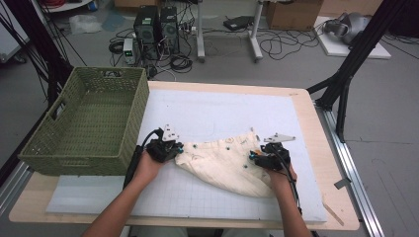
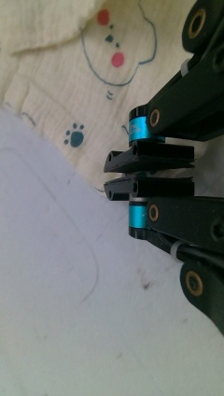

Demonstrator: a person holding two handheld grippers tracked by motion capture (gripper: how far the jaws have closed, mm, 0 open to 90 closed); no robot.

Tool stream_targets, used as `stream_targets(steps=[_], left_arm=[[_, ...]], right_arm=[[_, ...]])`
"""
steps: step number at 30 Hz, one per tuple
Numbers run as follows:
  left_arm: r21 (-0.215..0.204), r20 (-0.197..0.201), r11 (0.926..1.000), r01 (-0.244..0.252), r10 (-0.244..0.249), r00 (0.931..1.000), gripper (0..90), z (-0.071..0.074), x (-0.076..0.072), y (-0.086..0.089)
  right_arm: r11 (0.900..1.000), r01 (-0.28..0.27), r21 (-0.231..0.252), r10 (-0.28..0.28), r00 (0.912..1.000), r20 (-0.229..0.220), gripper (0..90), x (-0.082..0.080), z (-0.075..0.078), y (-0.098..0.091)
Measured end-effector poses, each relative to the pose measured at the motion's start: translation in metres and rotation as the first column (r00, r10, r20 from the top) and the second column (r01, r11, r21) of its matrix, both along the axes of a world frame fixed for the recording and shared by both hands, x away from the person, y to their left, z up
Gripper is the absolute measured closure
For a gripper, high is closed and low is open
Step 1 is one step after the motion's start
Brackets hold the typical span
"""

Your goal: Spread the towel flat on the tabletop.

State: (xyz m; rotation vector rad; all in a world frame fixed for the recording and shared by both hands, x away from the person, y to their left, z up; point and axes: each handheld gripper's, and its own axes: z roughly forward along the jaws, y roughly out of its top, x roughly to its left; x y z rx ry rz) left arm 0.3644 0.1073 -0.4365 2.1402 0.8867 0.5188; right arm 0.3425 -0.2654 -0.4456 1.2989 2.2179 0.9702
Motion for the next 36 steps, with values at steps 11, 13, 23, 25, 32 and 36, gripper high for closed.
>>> stream_targets(steps=[11, 13, 23, 25, 32, 36], left_arm=[[-0.056, 0.054, 0.9894, -0.134, 0.137, 0.9891, 84.4, 0.013, 0.040, 0.008], [-0.046, 0.049, 0.9898, -0.135, 0.137, 0.9893, 84.4, 0.015, 0.048, 0.006], [-0.080, 0.060, 0.9895, -0.120, 0.125, 0.9903, 83.0, 0.011, 0.062, -0.001], [-0.096, 0.055, 0.9863, -0.134, 0.140, 0.9887, 73.0, 0.010, 0.063, -0.001], [-0.184, 0.042, 0.9708, -0.154, 0.164, 0.9855, 43.8, 0.013, 0.064, 0.005], [-0.224, 0.054, 0.9676, -0.116, 0.132, 0.9898, 38.8, 0.020, 0.059, 0.003]], right_arm=[[0.9955, -0.093, -0.018, 0.094, 0.9955, 0.011, 85.3, 0.016, 0.003, 0.019], [0.9973, -0.055, -0.048, 0.056, 0.9979, 0.032, 85.7, 0.020, 0.004, 0.020], [0.9954, 0.066, -0.070, -0.061, 0.9956, 0.071, 85.9, 0.029, 0.000, 0.015], [0.9956, 0.076, -0.056, -0.072, 0.9953, 0.064, 81.8, 0.029, 0.001, 0.014], [0.9955, 0.095, -0.001, -0.095, 0.9894, 0.110, 54.4, 0.014, 0.016, -0.002], [0.9931, 0.110, 0.040, -0.115, 0.9838, 0.138, 44.3, 0.001, 0.022, -0.013]])
